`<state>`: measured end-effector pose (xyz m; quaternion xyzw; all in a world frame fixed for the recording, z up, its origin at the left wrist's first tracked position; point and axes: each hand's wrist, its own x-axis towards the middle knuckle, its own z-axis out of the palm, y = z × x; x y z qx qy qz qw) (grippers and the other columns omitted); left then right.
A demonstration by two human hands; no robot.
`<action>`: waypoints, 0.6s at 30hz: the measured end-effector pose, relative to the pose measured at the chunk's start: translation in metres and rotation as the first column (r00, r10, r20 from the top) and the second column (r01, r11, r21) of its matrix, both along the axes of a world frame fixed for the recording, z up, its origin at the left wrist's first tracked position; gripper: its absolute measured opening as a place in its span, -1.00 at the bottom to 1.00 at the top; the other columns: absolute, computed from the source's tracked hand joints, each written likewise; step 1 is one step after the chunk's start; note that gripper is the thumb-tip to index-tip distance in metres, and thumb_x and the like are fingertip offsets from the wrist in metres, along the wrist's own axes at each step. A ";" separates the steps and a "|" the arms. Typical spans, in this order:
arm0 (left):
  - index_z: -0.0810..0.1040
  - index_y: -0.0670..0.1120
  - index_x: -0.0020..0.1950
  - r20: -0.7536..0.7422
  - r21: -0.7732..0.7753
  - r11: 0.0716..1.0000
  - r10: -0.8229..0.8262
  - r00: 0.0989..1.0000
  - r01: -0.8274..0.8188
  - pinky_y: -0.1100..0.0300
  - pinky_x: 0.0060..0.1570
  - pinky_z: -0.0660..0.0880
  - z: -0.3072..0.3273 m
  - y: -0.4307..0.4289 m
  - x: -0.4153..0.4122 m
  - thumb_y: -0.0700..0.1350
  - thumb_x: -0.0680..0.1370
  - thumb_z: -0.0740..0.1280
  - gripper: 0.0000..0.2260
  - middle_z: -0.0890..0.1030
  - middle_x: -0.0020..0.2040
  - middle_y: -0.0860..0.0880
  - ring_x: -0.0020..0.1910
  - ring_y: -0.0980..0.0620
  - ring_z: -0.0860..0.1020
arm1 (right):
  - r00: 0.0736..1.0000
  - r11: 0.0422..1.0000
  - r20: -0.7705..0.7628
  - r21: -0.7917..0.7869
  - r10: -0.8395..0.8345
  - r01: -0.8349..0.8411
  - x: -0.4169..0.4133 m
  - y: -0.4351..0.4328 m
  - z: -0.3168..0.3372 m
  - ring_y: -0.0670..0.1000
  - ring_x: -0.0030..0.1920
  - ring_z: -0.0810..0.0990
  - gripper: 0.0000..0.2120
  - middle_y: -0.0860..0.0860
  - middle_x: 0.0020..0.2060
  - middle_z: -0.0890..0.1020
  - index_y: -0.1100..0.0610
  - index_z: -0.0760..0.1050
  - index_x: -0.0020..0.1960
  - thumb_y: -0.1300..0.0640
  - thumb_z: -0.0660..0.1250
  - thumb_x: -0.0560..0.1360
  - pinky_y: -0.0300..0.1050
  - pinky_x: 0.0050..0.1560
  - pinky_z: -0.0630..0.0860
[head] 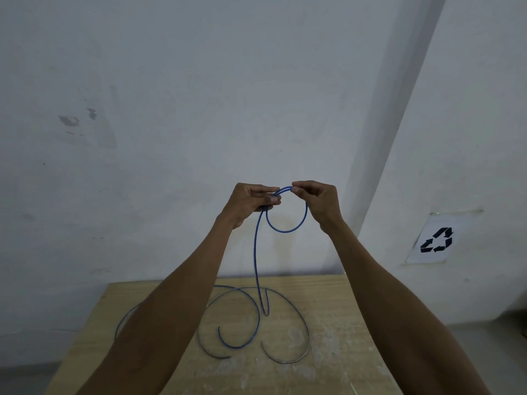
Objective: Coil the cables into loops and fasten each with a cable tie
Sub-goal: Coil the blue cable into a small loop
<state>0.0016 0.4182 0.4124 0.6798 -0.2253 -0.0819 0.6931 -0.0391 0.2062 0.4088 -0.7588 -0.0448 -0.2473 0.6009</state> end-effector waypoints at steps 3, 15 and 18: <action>0.67 -0.27 0.22 0.012 -0.022 0.999 0.033 0.999 -0.032 0.00 0.15 0.64 -0.004 0.000 0.001 -0.31 0.52 0.49 -0.73 0.74 0.05 -0.21 0.04 -0.16 0.73 | 1.000 1.000 -0.016 0.001 0.018 -0.018 -0.001 -0.001 -0.003 -0.14 -0.09 0.71 -0.85 0.05 -0.08 0.76 0.23 0.71 0.06 0.25 0.51 0.49 -0.34 -0.08 0.55; 0.68 -0.31 0.17 -0.034 -0.193 0.954 0.229 0.973 -0.231 0.02 0.12 0.64 0.000 -0.004 0.010 -0.33 0.51 0.49 -0.76 0.74 -0.02 -0.22 0.00 -0.16 0.74 | 0.978 0.988 -0.162 0.056 -0.135 0.146 -0.009 -0.009 -0.017 -0.11 -0.18 0.67 -0.81 -0.04 -0.13 0.74 0.07 0.71 0.08 0.02 0.50 0.52 -0.23 -0.24 0.61; 0.68 -0.31 0.16 -0.065 -0.286 0.895 0.338 0.939 -0.342 0.07 0.05 0.66 0.006 -0.006 0.017 -0.33 0.51 0.49 -0.78 0.74 -0.03 -0.25 -0.06 -0.13 0.74 | 0.860 0.945 -0.466 0.132 -0.208 0.300 -0.004 -0.012 -0.050 0.02 -0.39 0.62 -0.80 0.14 -0.25 0.70 0.20 0.67 -0.15 0.06 0.48 0.52 -0.13 -0.36 0.58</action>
